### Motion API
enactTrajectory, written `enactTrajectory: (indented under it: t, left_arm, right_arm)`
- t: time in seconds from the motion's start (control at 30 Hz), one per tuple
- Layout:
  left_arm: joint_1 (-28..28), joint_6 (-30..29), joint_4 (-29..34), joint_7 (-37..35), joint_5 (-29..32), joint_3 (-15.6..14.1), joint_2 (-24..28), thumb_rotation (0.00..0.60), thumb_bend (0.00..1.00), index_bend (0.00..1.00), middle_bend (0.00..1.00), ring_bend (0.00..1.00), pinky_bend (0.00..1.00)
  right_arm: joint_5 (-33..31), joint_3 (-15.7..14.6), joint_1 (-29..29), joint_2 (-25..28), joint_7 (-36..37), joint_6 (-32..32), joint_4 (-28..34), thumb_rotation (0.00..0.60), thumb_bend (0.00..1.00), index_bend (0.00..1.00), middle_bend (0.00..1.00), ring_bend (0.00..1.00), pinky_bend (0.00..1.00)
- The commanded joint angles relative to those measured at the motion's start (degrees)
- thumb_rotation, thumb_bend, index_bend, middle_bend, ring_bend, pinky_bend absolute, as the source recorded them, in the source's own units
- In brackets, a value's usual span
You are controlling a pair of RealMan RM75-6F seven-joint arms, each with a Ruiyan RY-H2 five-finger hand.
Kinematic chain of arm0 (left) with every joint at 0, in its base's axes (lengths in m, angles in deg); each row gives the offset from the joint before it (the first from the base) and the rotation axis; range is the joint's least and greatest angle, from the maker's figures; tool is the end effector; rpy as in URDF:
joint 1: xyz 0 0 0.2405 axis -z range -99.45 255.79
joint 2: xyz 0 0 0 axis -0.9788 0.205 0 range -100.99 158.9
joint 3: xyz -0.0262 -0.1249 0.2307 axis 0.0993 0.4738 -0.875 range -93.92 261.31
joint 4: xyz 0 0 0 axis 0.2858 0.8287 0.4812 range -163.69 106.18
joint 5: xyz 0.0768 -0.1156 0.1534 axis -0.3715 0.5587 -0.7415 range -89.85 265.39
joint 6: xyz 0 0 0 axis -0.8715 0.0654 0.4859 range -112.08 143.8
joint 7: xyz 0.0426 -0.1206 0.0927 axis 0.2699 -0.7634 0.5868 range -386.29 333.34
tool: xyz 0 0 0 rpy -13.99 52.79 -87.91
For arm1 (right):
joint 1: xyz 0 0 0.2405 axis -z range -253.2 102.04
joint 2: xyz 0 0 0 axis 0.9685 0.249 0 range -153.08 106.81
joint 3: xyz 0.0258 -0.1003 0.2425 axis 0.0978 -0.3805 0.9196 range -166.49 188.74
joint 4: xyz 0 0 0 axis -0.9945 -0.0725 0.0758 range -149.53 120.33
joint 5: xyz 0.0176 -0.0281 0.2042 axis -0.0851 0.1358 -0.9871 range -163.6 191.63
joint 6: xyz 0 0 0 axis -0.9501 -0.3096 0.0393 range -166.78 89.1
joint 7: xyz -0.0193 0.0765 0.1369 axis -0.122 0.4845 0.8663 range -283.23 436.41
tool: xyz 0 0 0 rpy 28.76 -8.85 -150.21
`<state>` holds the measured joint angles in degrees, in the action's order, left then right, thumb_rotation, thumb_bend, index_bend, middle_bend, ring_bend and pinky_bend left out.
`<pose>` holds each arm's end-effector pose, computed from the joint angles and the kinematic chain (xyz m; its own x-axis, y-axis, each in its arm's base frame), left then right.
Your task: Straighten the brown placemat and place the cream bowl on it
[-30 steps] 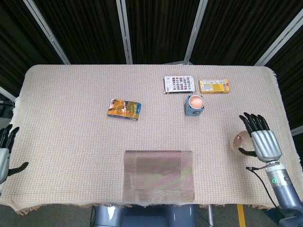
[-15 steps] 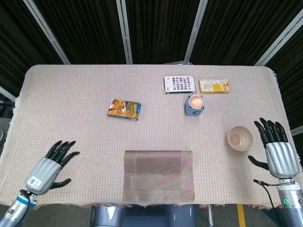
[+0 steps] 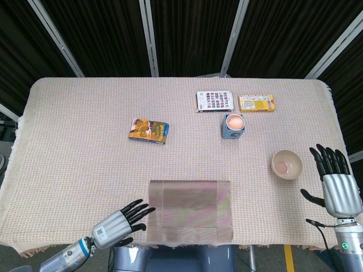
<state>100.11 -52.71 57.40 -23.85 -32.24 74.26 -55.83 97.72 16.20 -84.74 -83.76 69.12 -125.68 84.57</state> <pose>-0.1858 0.1628 -0.0255 0.4981 0.2724 0.8232 0.5902 -0.8021 -0.0917 -0.2813 -0.2229 0.1863 0.4495 0.0926 0.8885 -0.8896 -0.0436 0.4546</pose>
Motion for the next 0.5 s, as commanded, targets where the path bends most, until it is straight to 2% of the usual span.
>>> enactTrajectory:
  t: [0.03, 0.27, 0.5]
  left_arm:
    - [2.2, 1.1, -3.91, -1.0, -1.67, -0.71, -4.14, 0.6, 0.27, 0.4, 0.0, 0.0, 0.0]
    - [3.91, -0.61, -10.29, -1.39, -3.49, -1.9, -8.16, 0.6, 0.31, 0.41, 0.0, 0.0, 0.0]
    - [3.99, -3.09, -16.15, -3.35, -3.52, -3.41, -11.18, 0.6, 0.31, 0.41, 0.0, 0.0, 0.0]
  right_arm:
    - [-0.11, 0.22, 0.07, 0.18, 0.3, 0.11, -0.07, 0.6, 0.0, 0.0, 0.0, 0.0, 0.0]
    - [-0.32, 0.56, 0.3, 0.5, 0.96, 0.39, 0.0, 0.6, 0.0, 0.0, 0.0, 0.0, 0.0]
    - [-0.13, 0.75, 0.51, 0.74, 1.29, 0.39, 0.21, 0.6, 0.0, 0.0, 0.0, 0.0, 0.0]
